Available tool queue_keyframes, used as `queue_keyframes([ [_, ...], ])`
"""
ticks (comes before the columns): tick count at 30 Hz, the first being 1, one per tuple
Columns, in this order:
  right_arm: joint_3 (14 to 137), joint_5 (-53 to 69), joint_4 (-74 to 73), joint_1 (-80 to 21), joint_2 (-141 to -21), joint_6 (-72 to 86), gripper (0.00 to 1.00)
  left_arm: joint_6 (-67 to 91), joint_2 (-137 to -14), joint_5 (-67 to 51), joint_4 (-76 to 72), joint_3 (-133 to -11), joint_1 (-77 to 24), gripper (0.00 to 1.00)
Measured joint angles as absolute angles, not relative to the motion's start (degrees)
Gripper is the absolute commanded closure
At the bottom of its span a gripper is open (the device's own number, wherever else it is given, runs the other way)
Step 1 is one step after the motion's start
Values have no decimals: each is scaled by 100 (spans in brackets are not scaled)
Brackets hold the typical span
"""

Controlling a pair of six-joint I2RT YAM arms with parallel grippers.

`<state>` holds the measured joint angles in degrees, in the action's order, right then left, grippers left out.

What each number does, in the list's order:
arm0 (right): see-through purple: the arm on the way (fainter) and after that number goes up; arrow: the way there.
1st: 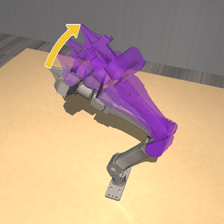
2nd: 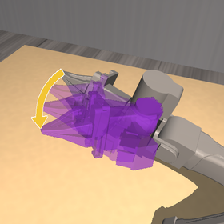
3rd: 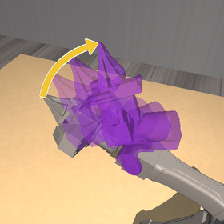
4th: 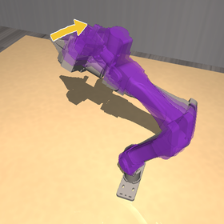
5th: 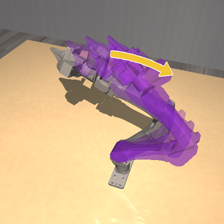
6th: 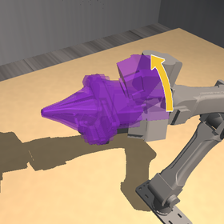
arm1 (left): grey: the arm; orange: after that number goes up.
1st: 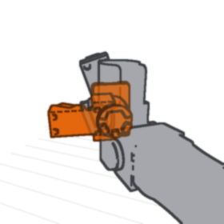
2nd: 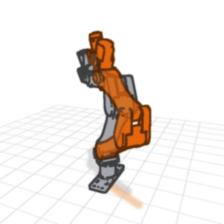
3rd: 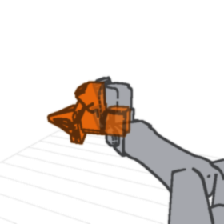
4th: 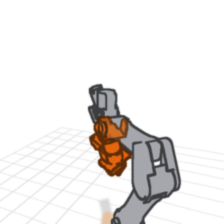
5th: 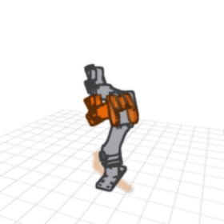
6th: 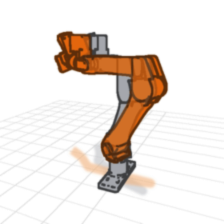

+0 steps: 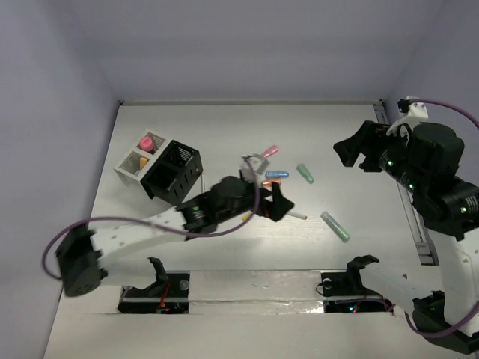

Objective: Sort the stationery into containers
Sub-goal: Pick up the pen from the center of the board.

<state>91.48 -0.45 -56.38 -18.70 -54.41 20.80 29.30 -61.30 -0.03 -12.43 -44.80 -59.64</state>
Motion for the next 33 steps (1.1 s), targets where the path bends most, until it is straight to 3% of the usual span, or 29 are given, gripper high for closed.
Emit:
queue_keyframes([
  [9,9821,1223,-5669,-2320,-5336,2445,20,3131,-9996,923,-1282,-6947,-6947,11],
  [12,9644,1376,-5623,-2333,-5094,2469,20,2744,-10860,1083,-1063,-7959,-7063,20],
  [20,8993,1293,-5474,-2333,-4145,2467,20,390,-11845,314,-489,-9096,-7164,18],
  [25,8868,1293,-5354,-2333,-4141,2423,20,-1070,-12121,-578,237,-9378,-7164,12],
  [33,8543,1356,-5310,-2333,-4163,2375,20,-2202,-12967,-1059,1026,-10746,-7161,10],
])
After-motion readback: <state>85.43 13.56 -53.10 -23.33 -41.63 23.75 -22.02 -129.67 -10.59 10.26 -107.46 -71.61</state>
